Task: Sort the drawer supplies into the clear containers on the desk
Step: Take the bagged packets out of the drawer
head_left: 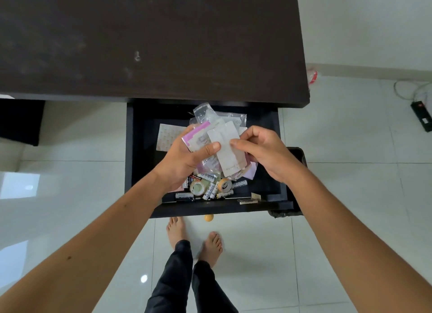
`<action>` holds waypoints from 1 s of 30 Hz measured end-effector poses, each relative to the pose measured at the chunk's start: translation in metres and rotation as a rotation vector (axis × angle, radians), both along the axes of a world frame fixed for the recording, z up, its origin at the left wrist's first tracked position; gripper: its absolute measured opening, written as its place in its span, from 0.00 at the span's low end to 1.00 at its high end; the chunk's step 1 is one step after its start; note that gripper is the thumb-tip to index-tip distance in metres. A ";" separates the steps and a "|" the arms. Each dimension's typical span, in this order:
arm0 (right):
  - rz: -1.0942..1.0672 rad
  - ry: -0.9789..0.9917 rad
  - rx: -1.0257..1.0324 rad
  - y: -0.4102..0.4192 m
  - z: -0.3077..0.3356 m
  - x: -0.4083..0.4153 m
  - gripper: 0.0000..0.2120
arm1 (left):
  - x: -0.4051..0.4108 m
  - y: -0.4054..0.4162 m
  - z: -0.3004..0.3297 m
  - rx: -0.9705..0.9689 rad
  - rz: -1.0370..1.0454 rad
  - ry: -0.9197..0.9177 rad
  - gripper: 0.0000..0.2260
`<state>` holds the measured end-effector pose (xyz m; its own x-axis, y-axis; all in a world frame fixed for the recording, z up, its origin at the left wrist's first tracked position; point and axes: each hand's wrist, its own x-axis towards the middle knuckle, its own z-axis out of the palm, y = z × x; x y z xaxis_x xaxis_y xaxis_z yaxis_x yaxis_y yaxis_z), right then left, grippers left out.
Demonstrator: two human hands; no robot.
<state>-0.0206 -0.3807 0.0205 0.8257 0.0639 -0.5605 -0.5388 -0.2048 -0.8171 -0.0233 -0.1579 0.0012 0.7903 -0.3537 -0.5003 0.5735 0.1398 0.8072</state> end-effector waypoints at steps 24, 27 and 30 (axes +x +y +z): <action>-0.651 -0.117 0.072 -0.202 0.023 -0.144 0.12 | -0.039 -0.254 0.026 0.016 -0.306 0.116 0.19; -0.765 -0.112 0.096 -0.231 0.008 -0.163 0.17 | -0.055 -0.286 0.018 0.027 -0.322 0.060 0.19; -0.843 -0.071 0.106 -0.251 -0.010 -0.180 0.21 | -0.072 -0.312 0.001 0.070 -0.261 0.037 0.15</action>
